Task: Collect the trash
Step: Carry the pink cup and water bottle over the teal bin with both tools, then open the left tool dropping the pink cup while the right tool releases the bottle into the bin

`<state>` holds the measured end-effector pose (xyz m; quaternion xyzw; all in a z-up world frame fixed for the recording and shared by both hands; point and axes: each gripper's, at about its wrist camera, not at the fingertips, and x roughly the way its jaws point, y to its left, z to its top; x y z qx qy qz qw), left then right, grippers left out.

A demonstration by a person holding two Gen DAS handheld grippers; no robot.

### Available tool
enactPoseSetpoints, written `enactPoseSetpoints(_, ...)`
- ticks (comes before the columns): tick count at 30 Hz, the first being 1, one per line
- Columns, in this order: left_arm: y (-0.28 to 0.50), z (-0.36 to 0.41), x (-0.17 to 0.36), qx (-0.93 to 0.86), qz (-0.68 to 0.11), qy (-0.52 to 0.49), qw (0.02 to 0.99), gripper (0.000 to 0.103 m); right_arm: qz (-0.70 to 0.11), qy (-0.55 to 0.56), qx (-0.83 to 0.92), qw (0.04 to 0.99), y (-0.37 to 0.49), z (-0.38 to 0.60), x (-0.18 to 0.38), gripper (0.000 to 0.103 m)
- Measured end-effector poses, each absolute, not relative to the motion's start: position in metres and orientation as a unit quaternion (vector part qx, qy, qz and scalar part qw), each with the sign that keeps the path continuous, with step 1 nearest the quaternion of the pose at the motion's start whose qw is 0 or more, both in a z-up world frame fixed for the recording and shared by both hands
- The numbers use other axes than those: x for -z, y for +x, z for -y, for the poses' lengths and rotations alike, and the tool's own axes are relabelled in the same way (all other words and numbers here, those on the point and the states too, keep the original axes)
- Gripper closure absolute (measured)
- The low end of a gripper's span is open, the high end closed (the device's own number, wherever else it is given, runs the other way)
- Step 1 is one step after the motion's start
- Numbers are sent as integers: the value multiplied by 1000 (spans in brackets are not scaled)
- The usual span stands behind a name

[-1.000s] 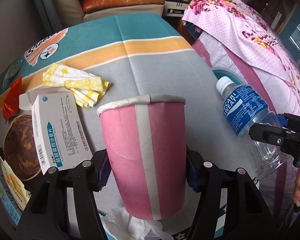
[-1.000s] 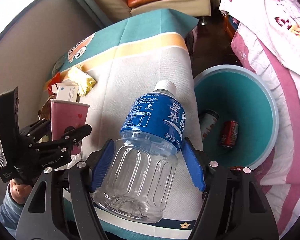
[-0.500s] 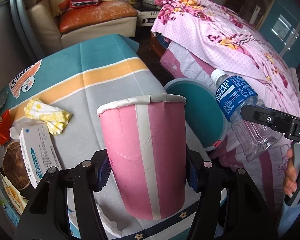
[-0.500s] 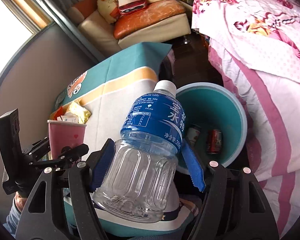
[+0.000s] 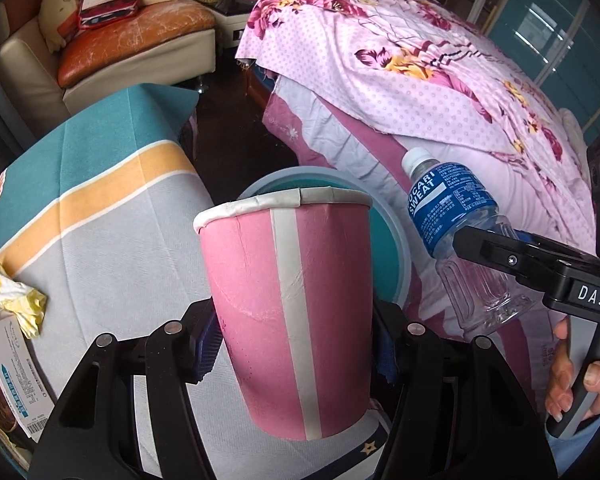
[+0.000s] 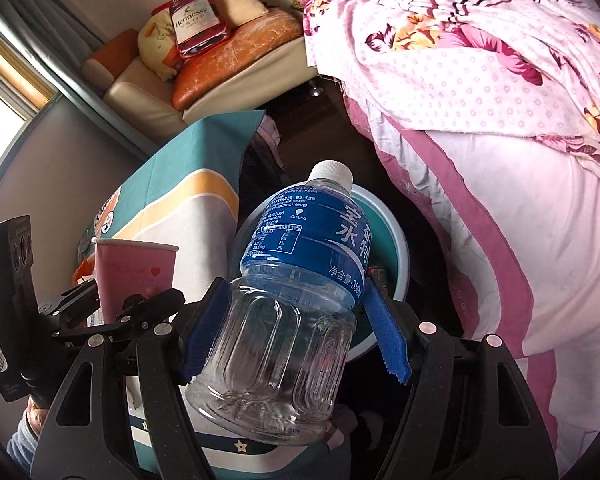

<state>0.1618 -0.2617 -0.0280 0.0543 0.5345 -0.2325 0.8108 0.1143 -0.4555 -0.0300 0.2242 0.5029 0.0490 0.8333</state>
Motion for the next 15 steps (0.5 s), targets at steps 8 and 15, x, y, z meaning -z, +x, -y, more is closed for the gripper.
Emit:
enactPoseSetpoints(8,173,290,48,245,-545,56,800,39,-514,236,-38,823,126,468,49,37)
enactPoseSetpoints(15,180,285,58,227,-549,53,803,16,-527,244,-33,813,132,466,64,37)
